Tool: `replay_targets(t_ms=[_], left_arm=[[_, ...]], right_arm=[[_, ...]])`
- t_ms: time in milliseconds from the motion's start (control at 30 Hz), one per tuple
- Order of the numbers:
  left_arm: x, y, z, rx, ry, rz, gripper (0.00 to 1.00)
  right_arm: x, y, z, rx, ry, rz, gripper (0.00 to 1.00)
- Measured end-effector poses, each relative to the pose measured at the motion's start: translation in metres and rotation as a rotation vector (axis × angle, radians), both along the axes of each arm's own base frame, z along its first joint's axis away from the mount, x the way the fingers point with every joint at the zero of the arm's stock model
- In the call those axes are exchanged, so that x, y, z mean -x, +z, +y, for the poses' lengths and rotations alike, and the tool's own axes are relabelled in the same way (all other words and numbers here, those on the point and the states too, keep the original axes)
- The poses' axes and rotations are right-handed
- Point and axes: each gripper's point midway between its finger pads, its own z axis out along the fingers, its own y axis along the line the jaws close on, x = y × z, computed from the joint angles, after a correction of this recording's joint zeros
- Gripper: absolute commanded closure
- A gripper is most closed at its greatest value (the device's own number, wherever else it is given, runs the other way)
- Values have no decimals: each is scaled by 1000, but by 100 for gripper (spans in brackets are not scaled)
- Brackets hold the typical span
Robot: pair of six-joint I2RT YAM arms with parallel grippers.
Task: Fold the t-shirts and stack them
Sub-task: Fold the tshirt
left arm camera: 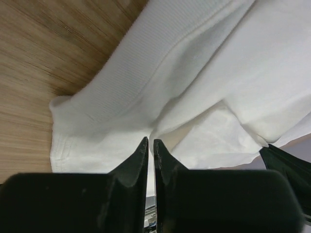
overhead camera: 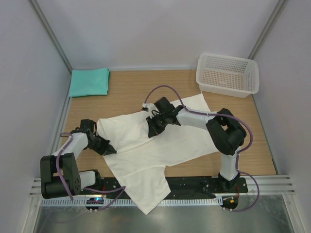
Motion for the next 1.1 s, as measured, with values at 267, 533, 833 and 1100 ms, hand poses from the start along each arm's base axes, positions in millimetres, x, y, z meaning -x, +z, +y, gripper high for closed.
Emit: replay_targets(t_ms=[267, 533, 833, 1100], left_arm=[[-29, 27, 13, -72, -61, -94, 54], [-88, 74, 46, -192, -134, -295, 41], [-154, 65, 99, -215, -78, -337, 61], [-162, 38, 102, -161, -44, -282, 56]], right_arm=[[16, -19, -15, 43, 11, 43, 67], [-6, 11, -32, 54, -135, -18, 31], [-153, 49, -88, 68, -661, -164, 49], [-184, 12, -83, 105, -760, -107, 46]])
